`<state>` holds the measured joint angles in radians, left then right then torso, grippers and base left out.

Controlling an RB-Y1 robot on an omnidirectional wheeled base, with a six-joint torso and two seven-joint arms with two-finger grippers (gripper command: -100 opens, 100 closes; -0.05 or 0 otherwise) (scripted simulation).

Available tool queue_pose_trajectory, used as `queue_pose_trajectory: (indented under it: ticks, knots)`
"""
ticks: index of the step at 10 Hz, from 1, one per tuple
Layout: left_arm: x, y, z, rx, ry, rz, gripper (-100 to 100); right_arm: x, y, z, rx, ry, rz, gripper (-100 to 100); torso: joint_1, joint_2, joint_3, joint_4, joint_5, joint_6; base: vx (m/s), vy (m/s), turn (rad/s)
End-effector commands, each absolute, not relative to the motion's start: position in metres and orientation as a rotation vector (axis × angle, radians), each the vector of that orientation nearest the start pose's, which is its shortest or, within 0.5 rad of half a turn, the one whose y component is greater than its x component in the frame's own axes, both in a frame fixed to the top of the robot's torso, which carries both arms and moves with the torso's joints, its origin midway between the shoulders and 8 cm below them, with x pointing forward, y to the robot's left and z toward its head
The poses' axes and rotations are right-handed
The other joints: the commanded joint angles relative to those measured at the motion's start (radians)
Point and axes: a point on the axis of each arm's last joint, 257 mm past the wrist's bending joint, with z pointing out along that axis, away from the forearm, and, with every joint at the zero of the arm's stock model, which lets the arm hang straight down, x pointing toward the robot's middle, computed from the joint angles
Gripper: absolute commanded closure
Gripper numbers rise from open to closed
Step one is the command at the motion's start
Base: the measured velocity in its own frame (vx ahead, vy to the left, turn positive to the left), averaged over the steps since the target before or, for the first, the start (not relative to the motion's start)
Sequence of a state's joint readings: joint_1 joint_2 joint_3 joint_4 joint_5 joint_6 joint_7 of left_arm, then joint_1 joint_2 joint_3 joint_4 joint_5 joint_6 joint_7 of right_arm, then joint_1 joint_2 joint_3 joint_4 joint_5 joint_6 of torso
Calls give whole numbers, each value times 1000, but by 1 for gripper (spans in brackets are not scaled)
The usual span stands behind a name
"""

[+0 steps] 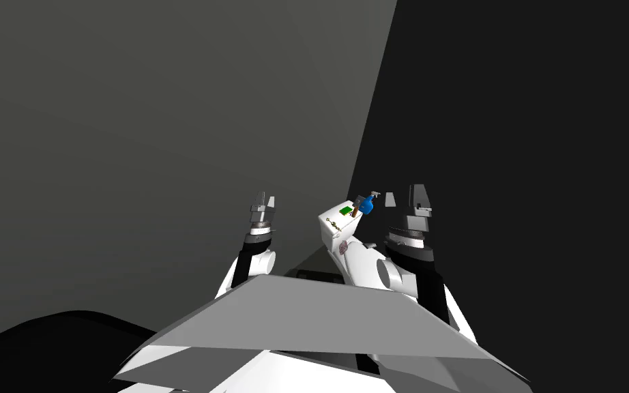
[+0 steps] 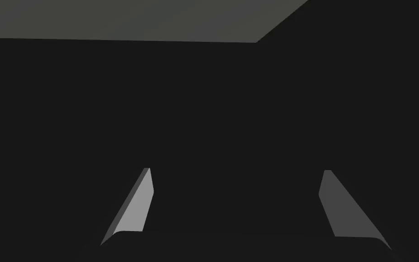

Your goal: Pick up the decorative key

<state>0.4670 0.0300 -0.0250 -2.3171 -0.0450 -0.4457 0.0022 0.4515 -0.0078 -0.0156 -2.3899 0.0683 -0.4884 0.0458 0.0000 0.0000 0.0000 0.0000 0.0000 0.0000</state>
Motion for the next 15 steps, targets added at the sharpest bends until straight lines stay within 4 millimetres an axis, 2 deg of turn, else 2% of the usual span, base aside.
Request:
queue_pose_trajectory:
  ticks: [1, 4, 8, 9, 10, 11, 12, 13, 14, 15]
  knots:
    - [350, 259, 41, -602, 653, -1315, 0, 327, -254, 80, 434, 609, 1239, -100, 0, 0, 0, 0, 0, 0, -95, 72, 66]
    - [350, 259, 41, -602, 653, -1315, 0, 338, -234, 65, 356, 699, 1224, -100, 7, 11, 6, 2, 2, 0, -186, 121, 78]
    - [350, 259, 41, -602, 653, -1315, 0, 360, -203, 23, 238, 863, 1193, -100, 12, 13, 7, 3, 3, 0, -188, 177, 122]
    - [350, 259, 41, -602, 653, -1315, 0, 362, -203, 17, 234, 884, 1188, -100, 13, 13, 7, 3, 3, 0, -116, 98, 37]
    - [350, 259, 41, -602, 653, -1315, 0, 368, -197, 2, 204, 932, 1177, -100, 7, 10, 6, 2, 2, 0, -86, 73, 105]
    - [350, 259, 41, -602, 653, -1315, 0, 369, -197, -1, 202, 941, 1174, -100, 5, 7, 4, 2, 1, 0, -49, 59, 67]
    - [350, 259, 41, -602, 653, -1315, 0, 375, -190, -17, 164, 994, 1161, -100, 3, 5, 3, 1, 1, 0, -59, 92, 150]
    - [350, 259, 41, -602, 653, -1315, 0, 377, -192, -22, 171, 1003, 1158, -100, 5, 5, 3, 1, 1, 0, -55, 96, 58]
    - [350, 259, 41, -602, 653, -1315, 0, 381, -186, -38, 129, 1056, 1144, -100, 5, 4, 3, 1, 1, 0, -71, 120, 144]
    - [350, 259, 41, -602, 653, -1315, 0, 384, -188, -45, 139, 1069, 1139, -100, 6, 5, 3, 1, 2, 0, -61, 98, 60]
